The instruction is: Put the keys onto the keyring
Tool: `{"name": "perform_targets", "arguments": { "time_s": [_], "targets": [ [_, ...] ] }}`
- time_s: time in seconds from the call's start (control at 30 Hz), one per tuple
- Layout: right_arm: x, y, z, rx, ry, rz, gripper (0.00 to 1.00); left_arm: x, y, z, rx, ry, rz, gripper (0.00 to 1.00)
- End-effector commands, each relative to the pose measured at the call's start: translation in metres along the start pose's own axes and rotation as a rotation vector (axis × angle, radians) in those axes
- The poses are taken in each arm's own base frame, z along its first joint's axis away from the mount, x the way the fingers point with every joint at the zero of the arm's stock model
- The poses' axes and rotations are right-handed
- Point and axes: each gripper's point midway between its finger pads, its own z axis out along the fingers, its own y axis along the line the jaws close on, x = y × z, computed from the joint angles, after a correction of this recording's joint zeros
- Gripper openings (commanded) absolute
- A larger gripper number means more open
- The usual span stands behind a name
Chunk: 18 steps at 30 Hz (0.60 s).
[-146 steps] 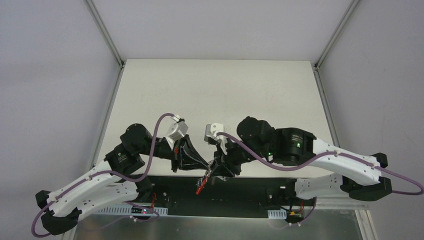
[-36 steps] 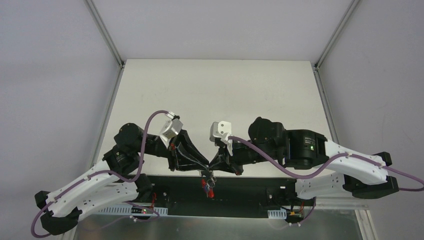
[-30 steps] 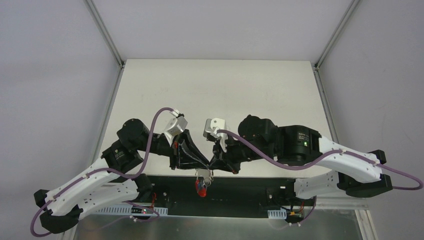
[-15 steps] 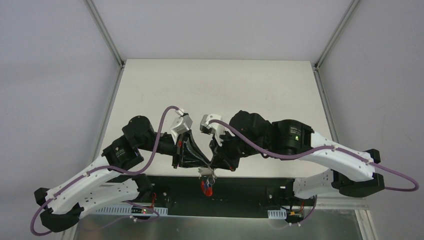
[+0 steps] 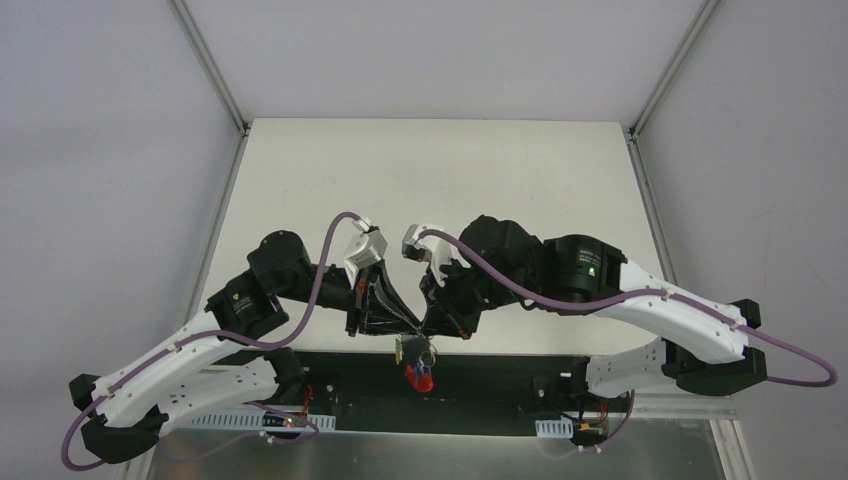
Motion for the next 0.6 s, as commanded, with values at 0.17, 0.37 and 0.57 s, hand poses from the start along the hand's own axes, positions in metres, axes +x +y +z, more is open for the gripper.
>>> {"name": "perform_targets", "arguments": {
  "time_s": [0.17,0.37,0.57],
  "targets": [
    [-0.046,0.004,-0.009,-0.011,-0.191,0.013,0.00,0.000,-0.012,0.001,0.071,0.020,0.028,0.00],
    [-0.049,0.003,-0.014,-0.008,-0.233,0.013,0.00,0.001,-0.007,0.000,0.046,0.007,0.058,0.00],
    [-0.049,0.005,-0.016,-0.028,-0.255,-0.003,0.00,-0.007,-0.002,-0.003,-0.002,-0.033,0.103,0.00]
  ]
}}
